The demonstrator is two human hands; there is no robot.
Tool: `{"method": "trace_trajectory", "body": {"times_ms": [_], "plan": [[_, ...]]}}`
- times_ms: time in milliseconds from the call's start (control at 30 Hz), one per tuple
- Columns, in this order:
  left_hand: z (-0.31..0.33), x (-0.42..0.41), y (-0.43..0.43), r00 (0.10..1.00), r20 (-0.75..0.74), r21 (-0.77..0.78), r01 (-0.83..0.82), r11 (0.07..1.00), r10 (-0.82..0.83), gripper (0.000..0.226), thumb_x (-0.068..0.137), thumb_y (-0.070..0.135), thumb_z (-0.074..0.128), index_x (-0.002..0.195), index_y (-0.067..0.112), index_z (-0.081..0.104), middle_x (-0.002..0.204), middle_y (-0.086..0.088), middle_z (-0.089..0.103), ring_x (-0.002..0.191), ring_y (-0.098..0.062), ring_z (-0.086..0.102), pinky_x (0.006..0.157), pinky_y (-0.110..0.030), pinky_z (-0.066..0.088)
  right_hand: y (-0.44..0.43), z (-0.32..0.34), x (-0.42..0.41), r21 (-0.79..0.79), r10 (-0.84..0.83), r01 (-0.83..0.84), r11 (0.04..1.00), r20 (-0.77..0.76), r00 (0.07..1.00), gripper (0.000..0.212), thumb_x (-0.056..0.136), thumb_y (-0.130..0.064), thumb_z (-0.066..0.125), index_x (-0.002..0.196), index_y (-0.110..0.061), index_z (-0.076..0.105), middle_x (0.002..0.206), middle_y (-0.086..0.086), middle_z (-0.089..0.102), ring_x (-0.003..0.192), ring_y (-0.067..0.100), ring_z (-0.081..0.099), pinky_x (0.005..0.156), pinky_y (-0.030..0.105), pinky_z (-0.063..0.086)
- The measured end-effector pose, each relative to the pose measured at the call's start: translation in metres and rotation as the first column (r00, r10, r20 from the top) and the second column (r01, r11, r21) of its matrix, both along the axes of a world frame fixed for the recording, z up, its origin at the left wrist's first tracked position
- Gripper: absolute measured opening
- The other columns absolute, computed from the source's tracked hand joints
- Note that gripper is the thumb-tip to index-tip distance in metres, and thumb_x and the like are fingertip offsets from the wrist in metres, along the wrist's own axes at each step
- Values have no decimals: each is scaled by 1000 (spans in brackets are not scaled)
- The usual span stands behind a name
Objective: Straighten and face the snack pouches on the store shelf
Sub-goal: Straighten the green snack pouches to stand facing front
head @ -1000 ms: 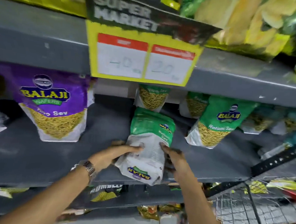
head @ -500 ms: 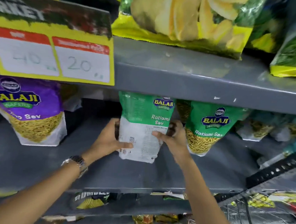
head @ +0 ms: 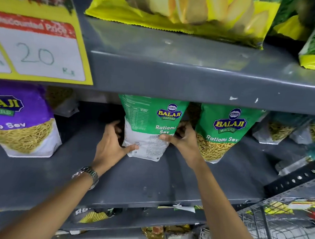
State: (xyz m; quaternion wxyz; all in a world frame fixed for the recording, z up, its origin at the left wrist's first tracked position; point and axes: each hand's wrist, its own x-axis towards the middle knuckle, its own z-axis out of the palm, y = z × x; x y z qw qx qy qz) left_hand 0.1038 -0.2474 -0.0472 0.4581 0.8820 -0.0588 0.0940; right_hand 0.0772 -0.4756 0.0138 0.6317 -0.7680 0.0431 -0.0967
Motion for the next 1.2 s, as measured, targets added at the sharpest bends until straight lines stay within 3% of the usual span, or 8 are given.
{"method": "trace_trajectory", "body": {"times_ms": [167,300,400,633,833,933,1067,1200], "plan": [[-7,-16,-18,996,51,-173,-62,983,72,54,75,26,76,114,15,40,81,8,57,76,-6,60,70,-33,53,16,-2,-6,-47,-83,85,995,45,996,58,58,-19,89,101,-19,50,107,10,68,99,20,67,86,39,55],[-9,-31,-36,1000,-14,-415,-15,909,11,54,79,5,68,120,27,41,117,1,57,111,-12,57,84,-13,47,35,-3,-14,-144,-155,167,975,88,984,67,52,-34,91,100,-27,44,96,-17,62,87,-12,58,73,13,49],[-9,-38,-36,984,-66,-491,112,864,-165,74,77,2,65,141,19,32,144,-4,43,128,-11,45,107,-33,40,39,-2,-20,-152,-63,83,985,132,989,70,53,-30,91,103,-30,42,97,-23,58,86,-23,55,67,0,43],[11,-40,-37,961,-10,-496,235,836,-276,94,58,14,89,135,28,35,130,4,57,118,-4,56,87,-31,54,37,8,-35,115,220,-230,966,90,971,40,75,-30,71,113,-29,56,97,1,64,89,13,68,69,41,62],[15,-37,-37,980,35,-441,192,876,-198,85,56,23,90,125,42,44,119,17,63,111,7,56,86,-10,46,43,4,-24,-1,-14,14,1000,125,992,25,79,-9,71,97,-20,58,75,-3,60,62,-2,61,54,16,52],[12,-35,-34,978,27,-428,200,881,-209,80,58,24,88,121,49,44,114,26,62,106,8,57,74,-6,48,45,5,-18,-74,-102,111,991,123,987,50,67,-20,83,107,-19,52,105,5,60,89,4,58,76,11,47],[5,-24,-25,986,-40,-242,146,959,-161,90,58,23,88,135,14,43,120,-1,34,107,0,43,96,-3,34,42,6,-8,-77,-54,53,996,-8,999,94,62,-28,86,138,-11,32,138,0,44,127,7,41,105,23,35],[11,-13,-14,970,-78,-145,217,965,-229,100,46,49,79,135,17,45,115,-3,38,114,-17,45,102,-24,39,43,3,-9,9,29,-29,1000,-13,1000,77,65,-21,85,124,-22,36,113,-19,54,92,-26,53,76,-1,43]]}}
